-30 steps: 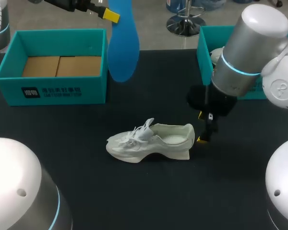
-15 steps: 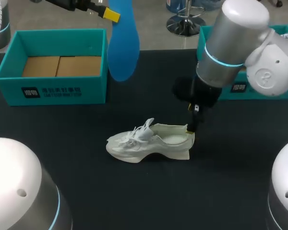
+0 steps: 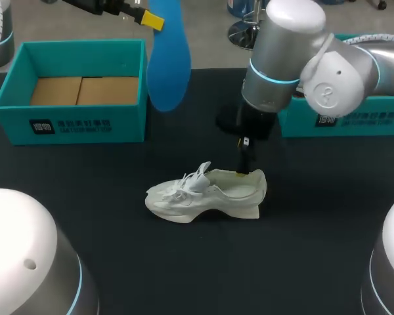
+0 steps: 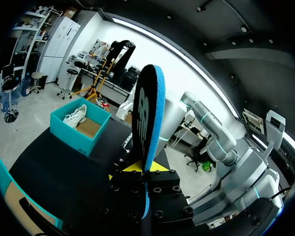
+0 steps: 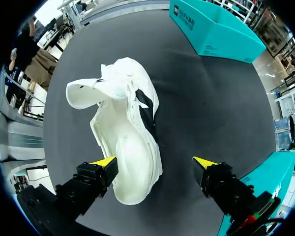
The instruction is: Take the shoe out of the shoebox, open the shoe tongue, remove and reinsert the insole, then place the shoe into the shoebox
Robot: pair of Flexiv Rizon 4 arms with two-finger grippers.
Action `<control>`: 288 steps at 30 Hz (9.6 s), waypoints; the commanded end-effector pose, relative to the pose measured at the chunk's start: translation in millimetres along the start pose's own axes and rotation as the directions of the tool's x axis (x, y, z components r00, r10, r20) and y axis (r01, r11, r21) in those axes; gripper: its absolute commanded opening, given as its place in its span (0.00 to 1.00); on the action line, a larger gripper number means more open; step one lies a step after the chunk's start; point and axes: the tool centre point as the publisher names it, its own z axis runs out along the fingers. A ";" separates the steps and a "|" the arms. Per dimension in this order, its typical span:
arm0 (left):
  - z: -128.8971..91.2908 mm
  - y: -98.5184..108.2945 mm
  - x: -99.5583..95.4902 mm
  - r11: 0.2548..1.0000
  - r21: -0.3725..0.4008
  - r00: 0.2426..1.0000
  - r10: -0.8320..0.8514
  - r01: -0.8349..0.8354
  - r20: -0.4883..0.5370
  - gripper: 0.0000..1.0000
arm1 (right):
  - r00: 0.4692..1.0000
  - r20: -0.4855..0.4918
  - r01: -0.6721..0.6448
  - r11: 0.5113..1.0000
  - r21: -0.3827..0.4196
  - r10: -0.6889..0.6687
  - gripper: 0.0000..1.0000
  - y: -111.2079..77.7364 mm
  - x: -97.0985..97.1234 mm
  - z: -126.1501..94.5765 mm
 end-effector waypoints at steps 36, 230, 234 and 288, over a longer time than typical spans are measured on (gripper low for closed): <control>-0.7 -0.3 -0.5 1.000 -0.002 1.000 0.000 0.000 -0.001 0.00 | 0.997 -0.081 0.007 1.000 0.007 -0.006 0.00 -7.7 22.9 34.8; -0.7 -0.3 -0.5 1.000 -0.002 1.000 0.000 0.000 -0.001 0.00 | 0.219 -0.825 -0.975 0.076 -0.210 0.522 1.00 74.5 72.4 -156.7; -0.7 -0.3 -0.5 1.000 -0.002 1.000 0.000 0.000 -0.001 0.00 | 0.219 -0.825 -0.975 0.076 -0.210 0.522 1.00 74.5 72.4 -156.7; -0.7 -0.3 -0.5 1.000 -0.002 1.000 0.000 0.000 -0.001 0.00 | -0.186 -0.911 -0.975 0.047 0.218 0.369 1.00 80.5 73.8 -190.0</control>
